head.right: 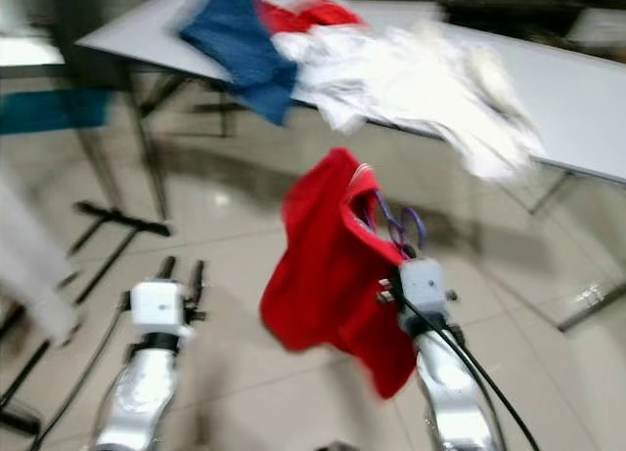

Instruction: Hang hanger

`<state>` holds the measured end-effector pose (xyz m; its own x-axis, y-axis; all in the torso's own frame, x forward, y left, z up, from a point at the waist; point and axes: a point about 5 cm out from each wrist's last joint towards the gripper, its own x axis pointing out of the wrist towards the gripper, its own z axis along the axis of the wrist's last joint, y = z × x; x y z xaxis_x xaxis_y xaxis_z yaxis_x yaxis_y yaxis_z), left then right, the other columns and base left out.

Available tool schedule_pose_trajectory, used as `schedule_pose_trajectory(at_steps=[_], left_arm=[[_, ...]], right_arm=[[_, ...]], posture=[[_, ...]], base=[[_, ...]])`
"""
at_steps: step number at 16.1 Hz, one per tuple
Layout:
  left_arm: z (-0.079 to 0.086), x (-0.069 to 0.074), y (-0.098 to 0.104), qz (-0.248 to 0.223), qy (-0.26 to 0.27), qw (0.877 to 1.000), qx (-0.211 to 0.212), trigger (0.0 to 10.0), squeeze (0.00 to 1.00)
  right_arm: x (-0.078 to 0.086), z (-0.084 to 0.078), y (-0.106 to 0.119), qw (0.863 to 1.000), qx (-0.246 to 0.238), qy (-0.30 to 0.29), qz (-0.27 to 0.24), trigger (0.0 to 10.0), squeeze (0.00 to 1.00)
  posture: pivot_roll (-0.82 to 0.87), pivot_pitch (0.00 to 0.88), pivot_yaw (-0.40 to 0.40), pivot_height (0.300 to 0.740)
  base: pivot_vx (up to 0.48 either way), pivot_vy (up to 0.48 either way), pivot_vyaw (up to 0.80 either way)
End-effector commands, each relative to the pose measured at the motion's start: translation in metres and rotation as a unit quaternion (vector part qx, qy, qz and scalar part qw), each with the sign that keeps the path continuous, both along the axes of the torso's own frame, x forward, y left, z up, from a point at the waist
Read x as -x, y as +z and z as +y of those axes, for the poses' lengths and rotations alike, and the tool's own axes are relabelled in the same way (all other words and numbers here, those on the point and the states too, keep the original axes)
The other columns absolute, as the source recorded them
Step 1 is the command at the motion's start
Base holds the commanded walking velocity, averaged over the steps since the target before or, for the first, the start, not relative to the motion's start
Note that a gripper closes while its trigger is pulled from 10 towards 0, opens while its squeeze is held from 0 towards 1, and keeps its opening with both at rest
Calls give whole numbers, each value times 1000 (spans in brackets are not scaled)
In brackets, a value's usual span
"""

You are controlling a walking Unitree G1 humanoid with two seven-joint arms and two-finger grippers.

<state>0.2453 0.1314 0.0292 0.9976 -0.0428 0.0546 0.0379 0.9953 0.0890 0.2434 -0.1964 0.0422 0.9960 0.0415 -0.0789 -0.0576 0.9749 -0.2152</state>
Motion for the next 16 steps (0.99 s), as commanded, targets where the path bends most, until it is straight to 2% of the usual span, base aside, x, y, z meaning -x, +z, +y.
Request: schedule_pose_trajectory(at_steps=[1, 3, 4, 6, 9, 13, 15, 16], left_arm=[[6, 0, 0, 1, -1, 1000, -12, 10000, 0], [7, -5, 4, -9, -9, 1000, -24, 10000, 0], [6, -9, 13, -35, -47, 997, -57, 10000, 0], [7, -16, 24, -65, -90, 989, -101, 10000, 0], [6, -22, 34, -89, -115, 982, -121, 10000, 0], [-8, -30, 52, -120, -227, 953, -160, 10000, 0], [-15, -27, 57, -127, -280, 939, -154, 10000, 1000], [-17, -25, 57, -127, -296, 934, -156, 10000, 1000]], right_arm=[[-8, 4, 14, 999, -8, 4, -34, 10000, 0], [-8, 9, 12, 999, -10, 33, -28, 10000, 0], [-8, 19, 14, 995, 6, 91, -35, 10000, 0], [-11, 23, 19, 989, 30, 139, -44, 10000, 0], [-14, 28, 19, 982, 43, 183, -34, 10000, 0], [-18, 37, 24, 965, 72, 248, -43, 10000, 0], [-18, 41, 24, 959, 89, 265, -49, 10000, 0], [-17, 45, 25, 953, 107, 278, -59, 10000, 0]], posture=[[206, 27, -54, 740], [205, 29, -54, 740], [205, 29, -54, 740], [205, 28, -53, 740], [206, 26, -53, 740], [209, 22, -55, 740], [212, 19, -56, 740], [212, 19, -54, 740]], base=[[0, 0, -800], [0, 0, -613], [0, 0, 0], [0, 0, 0], [0, 0, 0], [0, 0, 0], [0, 0, 0], [0, 0, 0]])
